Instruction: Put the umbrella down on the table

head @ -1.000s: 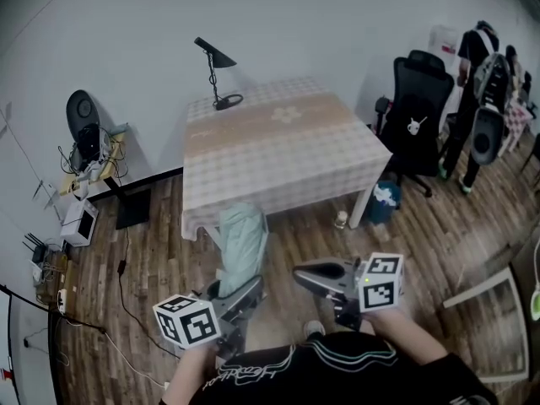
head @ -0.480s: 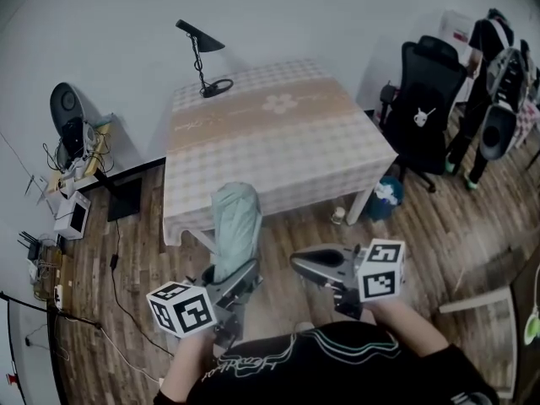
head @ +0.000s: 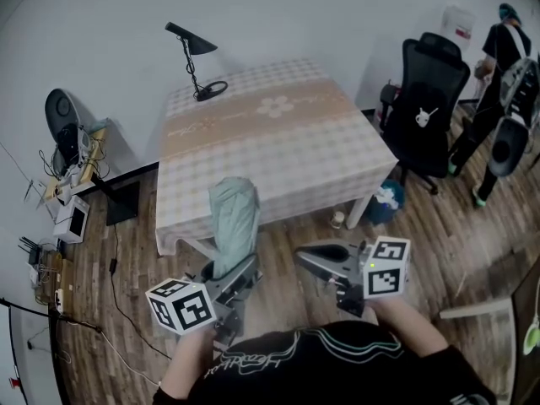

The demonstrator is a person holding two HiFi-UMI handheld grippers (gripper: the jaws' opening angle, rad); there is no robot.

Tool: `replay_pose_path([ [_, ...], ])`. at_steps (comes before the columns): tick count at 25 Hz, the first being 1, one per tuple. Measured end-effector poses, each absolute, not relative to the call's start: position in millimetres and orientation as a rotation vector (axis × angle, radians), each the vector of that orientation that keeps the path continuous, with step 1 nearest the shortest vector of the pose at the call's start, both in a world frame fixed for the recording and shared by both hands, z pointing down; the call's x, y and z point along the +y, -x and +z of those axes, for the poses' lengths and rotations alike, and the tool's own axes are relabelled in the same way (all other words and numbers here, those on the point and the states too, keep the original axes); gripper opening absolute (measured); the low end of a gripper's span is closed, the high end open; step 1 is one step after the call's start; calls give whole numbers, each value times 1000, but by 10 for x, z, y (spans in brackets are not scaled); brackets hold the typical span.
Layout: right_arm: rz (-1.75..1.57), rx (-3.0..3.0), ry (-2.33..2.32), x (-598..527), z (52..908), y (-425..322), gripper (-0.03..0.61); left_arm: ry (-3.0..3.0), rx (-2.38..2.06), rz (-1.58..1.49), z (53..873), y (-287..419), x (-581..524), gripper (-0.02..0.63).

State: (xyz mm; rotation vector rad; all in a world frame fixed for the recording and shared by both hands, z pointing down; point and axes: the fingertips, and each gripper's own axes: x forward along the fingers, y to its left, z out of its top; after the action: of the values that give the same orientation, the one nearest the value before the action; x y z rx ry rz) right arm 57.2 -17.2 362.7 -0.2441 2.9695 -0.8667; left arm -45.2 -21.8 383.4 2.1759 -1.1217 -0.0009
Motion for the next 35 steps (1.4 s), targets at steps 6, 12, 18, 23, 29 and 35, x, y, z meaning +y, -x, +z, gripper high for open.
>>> replay_pose_path([
  [6, -930, 2920, 231, -264, 3666, -573, 11, -2160, -1116, 16, 3901, 445, -282, 264],
  [12, -965, 2919, 235, -433, 3768, -527, 11, -2146, -1136, 30, 3992, 512, -461, 264],
  [18, -983, 2923, 251, -712, 3837, -417, 11, -2138, -1141, 31, 4070, 642, -750, 264],
  [23, -983, 2921, 275, -1065, 3804, -324, 11, -2134, -1138, 42, 4060, 749, -1097, 264],
  [29, -1005, 2921, 282, -1454, 3786, -173, 11, -2133, -1160, 75, 4086, 914, -1542, 264],
  [35, -1023, 2922, 298, -1866, 3776, -76, 11, -2127, -1192, 149, 4194, 1039, -1977, 264],
])
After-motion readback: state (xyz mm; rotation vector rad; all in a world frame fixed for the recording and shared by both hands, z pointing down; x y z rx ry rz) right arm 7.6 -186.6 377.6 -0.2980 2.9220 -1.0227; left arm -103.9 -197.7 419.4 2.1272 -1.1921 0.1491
